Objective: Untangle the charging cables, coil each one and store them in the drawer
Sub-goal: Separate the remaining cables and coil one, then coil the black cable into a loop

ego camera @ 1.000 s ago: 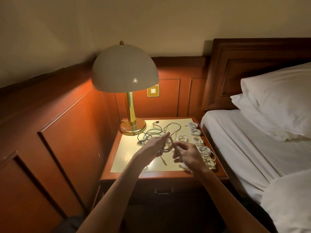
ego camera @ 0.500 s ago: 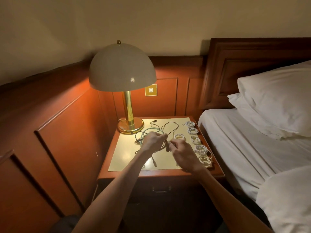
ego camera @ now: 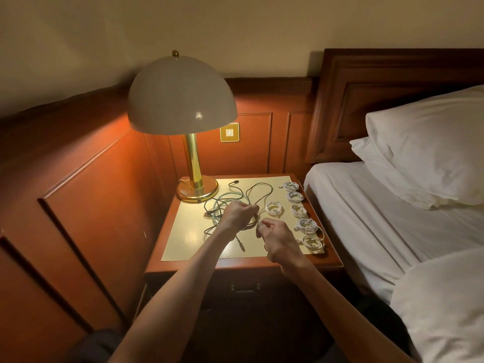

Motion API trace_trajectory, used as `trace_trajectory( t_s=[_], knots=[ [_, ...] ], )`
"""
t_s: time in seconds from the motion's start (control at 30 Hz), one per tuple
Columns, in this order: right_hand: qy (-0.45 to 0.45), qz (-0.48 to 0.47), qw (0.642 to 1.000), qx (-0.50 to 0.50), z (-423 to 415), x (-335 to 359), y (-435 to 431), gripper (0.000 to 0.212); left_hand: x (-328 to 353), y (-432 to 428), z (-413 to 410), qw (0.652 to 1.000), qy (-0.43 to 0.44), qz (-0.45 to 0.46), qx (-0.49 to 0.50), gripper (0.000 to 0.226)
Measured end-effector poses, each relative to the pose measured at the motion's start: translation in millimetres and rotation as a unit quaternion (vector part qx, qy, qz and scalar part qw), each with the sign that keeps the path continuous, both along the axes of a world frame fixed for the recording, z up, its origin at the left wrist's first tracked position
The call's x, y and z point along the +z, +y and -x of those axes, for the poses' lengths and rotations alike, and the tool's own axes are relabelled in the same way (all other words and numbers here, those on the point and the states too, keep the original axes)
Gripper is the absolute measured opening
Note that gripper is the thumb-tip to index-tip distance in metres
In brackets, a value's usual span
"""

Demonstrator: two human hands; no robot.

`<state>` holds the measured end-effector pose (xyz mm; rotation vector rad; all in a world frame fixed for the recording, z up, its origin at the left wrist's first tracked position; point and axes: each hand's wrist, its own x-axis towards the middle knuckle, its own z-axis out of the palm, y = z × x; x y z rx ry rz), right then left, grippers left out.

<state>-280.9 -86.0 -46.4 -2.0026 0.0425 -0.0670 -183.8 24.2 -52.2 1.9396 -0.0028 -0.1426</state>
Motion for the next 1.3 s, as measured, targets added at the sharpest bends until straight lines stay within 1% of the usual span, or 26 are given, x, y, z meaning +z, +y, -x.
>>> trace_trajectory(
  t_s=[0.13, 0.27, 0.37, 0.43, 0.53, 0.6, 0.63, 0.7, 0.73, 0.8, 0.87, 0.97, 1.03, 1.07, 1.1, 1.17, 1.2, 1.3],
  knots=[
    [0.02, -0.005, 1.0, -0.002, -4, 5, -9, 0.032, -3, -3, 0, 1.0, -0.007, 0.005, -0.004, 0.032],
    [0.045, -0.041, 0.998, 0.006, -5, 3, -13, 0.033, -2, -1, -2, 0.999, -0.031, -0.001, -0.023, 0.043],
    [0.034, -0.029, 0.999, -0.002, -4, -3, -9, 0.034, -3, -1, -7, 0.999, -0.043, -0.015, -0.026, 0.039],
    [0.033, -0.012, 0.999, -0.002, -5, -3, -12, 0.034, -9, -2, -7, 0.999, -0.026, 0.005, -0.037, 0.039],
    [0.037, 0.003, 0.999, -0.017, -9, -3, -22, 0.028, -15, -4, -2, 0.993, 0.04, 0.078, -0.076, 0.048],
    [0.01, 0.023, 0.999, -0.042, -13, -2, -31, 0.024, -13, -7, 0, 0.986, 0.061, 0.11, -0.106, 0.05],
    [-0.011, 0.033, 0.998, -0.056, -17, -2, -36, 0.022, -11, -10, 0, 0.985, 0.064, 0.112, -0.116, 0.047],
    [-0.038, 0.047, 0.995, -0.08, -28, -1, -48, 0.021, -4, -15, -4, 0.985, 0.051, 0.09, -0.135, 0.037],
    [-0.034, 0.05, 0.995, -0.084, -35, 0, -54, 0.022, -1, -17, -7, 0.985, 0.045, 0.073, -0.149, 0.035],
    [-0.007, 0.026, 0.996, -0.079, -53, 3, -69, 0.023, 3, -20, -18, 0.981, 0.047, 0.056, -0.182, 0.035],
    [0.021, -0.01, 0.998, -0.061, -73, 7, -82, 0.018, 7, -24, -33, 0.975, 0.044, 0.051, -0.213, 0.036],
    [0.059, -0.052, 0.996, -0.036, -110, 13, -100, 0.013, 16, -32, -63, 0.978, 0.027, 0.025, -0.204, 0.04],
    [0.064, -0.066, 0.994, -0.057, -138, 13, -112, 0.014, 19, -39, -89, 0.984, 0.03, -0.004, -0.175, 0.046],
    [0.06, -0.067, 0.993, -0.076, -152, 12, -118, 0.014, 15, -42, -105, 0.987, 0.022, -0.045, -0.153, 0.047],
    [0.055, -0.061, 0.992, -0.097, -165, 11, -125, 0.013, 6, -44, -125, 0.986, -0.003, -0.11, -0.126, 0.044],
    [0.049, -0.032, 0.989, -0.135, -192, 6, -137, 0.008, -16, -49, -159, 0.966, -0.055, -0.248, -0.053, 0.032],
    [0.049, -0.008, 0.987, -0.153, -205, 4, -142, 0.006, -27, -50, -172, 0.953, -0.063, -0.294, -0.032, 0.027],
    [0.068, 0.065, 0.977, -0.189, -243, -6, -149, 0.013, -56, -57, -193, 0.906, -0.065, -0.417, -0.04, 0.015]
  ],
)
